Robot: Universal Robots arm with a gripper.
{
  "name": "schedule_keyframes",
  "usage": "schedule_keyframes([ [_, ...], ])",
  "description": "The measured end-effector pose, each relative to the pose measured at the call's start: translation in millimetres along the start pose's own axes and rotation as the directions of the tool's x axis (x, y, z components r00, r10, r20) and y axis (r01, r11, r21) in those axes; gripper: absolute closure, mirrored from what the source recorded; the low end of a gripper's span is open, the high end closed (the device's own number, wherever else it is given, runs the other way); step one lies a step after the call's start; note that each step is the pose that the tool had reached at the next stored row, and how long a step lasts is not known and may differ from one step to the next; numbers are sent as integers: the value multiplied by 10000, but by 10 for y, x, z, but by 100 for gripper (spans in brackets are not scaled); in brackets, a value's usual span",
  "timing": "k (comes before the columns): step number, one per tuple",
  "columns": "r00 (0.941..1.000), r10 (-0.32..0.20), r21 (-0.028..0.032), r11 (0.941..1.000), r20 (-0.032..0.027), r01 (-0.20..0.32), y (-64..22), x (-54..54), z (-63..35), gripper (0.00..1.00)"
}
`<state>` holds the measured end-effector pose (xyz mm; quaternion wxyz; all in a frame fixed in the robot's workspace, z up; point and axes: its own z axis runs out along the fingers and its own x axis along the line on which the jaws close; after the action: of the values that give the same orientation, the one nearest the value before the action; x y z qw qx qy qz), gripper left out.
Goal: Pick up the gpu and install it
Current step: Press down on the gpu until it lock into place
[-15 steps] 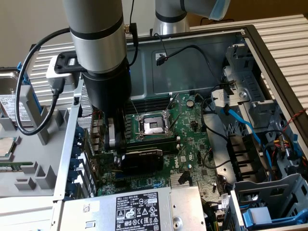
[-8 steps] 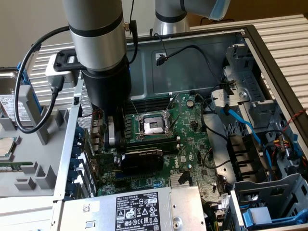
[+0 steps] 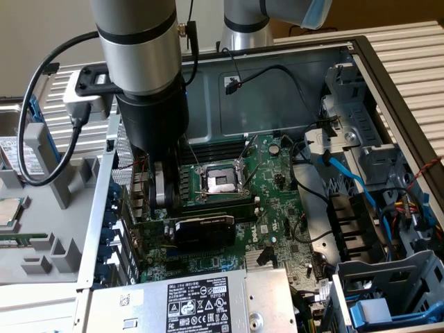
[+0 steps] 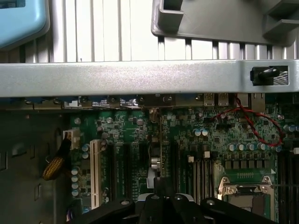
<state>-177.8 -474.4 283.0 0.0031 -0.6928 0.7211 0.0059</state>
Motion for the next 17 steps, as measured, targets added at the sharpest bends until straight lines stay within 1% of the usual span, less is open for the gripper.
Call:
schedule_keyframes([
  [5, 10000, -2, 1, 10000, 2, 2, -14, -3, -30, 89],
  [10, 10000, -2, 0, 10000, 0, 2, -57, -10, -63, 89],
  [13, 10000, -1, 0, 10000, 1, 1, -106, -15, -90, 89],
  [17, 10000, -1, 1, 10000, 1, 1, -192, -24, -118, 89],
])
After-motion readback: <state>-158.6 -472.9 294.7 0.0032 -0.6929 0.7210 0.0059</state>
